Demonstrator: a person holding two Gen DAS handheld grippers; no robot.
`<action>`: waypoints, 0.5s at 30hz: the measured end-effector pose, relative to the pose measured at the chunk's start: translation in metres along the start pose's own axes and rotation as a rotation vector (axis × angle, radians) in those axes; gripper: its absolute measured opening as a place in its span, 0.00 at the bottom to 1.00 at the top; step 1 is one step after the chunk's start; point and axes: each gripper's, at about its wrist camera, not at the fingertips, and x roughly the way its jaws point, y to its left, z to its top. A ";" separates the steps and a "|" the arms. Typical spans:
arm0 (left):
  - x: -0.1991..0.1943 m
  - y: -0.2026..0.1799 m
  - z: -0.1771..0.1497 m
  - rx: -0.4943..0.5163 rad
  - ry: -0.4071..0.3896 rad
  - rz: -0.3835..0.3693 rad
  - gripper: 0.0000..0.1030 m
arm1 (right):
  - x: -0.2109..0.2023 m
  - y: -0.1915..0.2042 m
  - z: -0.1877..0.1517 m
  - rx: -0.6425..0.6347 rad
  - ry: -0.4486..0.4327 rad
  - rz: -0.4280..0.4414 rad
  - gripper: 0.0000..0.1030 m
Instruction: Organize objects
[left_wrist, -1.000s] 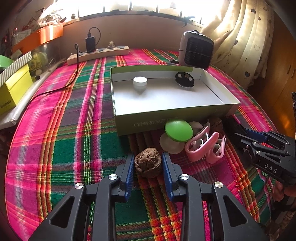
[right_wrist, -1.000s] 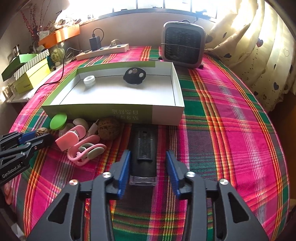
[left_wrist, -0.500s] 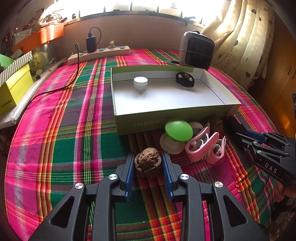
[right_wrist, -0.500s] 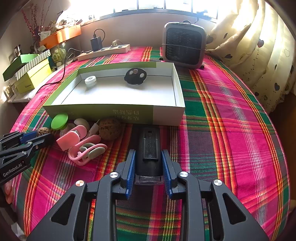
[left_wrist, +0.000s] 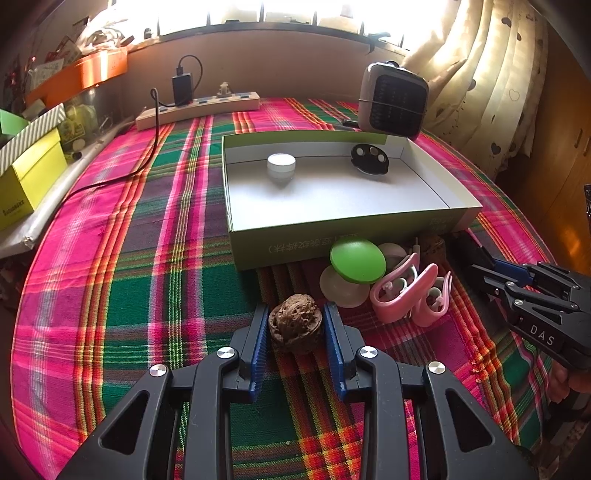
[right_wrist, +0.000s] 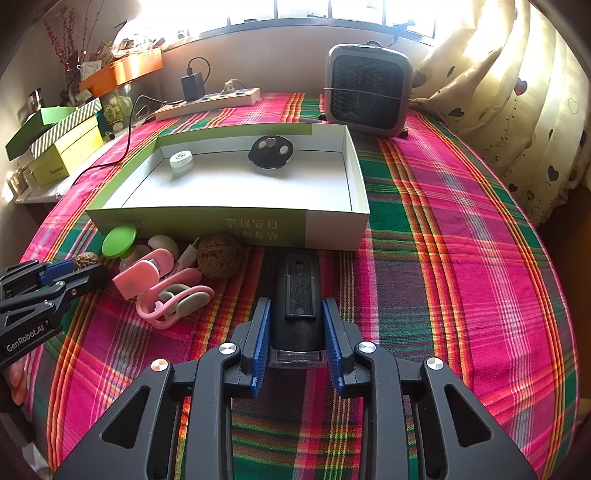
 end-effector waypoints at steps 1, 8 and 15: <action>0.000 0.000 0.000 0.000 0.000 0.001 0.26 | 0.000 0.000 0.000 0.000 0.000 0.000 0.28; -0.005 0.001 0.003 -0.003 -0.011 0.002 0.26 | -0.002 0.001 0.000 -0.005 -0.003 0.008 0.28; -0.010 -0.001 0.005 0.004 -0.020 0.001 0.26 | -0.008 0.000 0.001 -0.003 -0.017 0.016 0.28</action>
